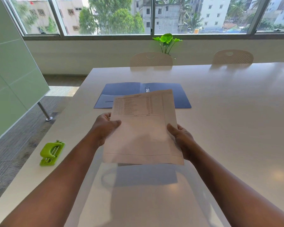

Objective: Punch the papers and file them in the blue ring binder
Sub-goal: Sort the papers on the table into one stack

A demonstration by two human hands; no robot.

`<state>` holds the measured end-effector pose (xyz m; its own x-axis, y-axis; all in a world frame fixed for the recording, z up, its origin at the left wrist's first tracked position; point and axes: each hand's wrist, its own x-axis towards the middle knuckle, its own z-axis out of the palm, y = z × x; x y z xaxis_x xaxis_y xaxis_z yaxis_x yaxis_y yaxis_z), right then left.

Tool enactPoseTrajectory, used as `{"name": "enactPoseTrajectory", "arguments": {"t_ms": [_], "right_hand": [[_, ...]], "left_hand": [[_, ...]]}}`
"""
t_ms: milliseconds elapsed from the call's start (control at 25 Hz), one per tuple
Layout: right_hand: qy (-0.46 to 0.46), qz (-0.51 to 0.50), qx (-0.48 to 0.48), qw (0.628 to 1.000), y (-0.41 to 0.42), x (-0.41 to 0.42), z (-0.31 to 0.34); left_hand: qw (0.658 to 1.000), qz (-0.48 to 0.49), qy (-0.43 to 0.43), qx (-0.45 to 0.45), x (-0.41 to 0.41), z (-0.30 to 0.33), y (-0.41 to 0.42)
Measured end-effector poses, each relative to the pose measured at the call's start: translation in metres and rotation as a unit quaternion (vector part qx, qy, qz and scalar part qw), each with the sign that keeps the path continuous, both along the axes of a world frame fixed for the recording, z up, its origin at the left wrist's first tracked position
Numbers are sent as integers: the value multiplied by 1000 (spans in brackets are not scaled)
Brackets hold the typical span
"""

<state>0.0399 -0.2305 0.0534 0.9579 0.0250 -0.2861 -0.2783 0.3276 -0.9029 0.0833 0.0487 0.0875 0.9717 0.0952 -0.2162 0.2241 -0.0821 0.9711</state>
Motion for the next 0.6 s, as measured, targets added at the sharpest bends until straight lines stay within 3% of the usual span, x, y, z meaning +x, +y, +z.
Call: {"name": "enactPoseTrajectory", "arguments": {"t_ms": [200, 400, 600], "right_hand": [[-22, 2, -45, 999, 3, -6, 2], [-34, 28, -30, 999, 11, -9, 1], [-47, 56, -53, 996, 7, -4, -5]], "left_hand": [[1000, 5, 24, -11, -2, -11, -10], [994, -5, 52, -99, -10, -14, -22], [995, -2, 10, -95, -12, -15, -19]]}}
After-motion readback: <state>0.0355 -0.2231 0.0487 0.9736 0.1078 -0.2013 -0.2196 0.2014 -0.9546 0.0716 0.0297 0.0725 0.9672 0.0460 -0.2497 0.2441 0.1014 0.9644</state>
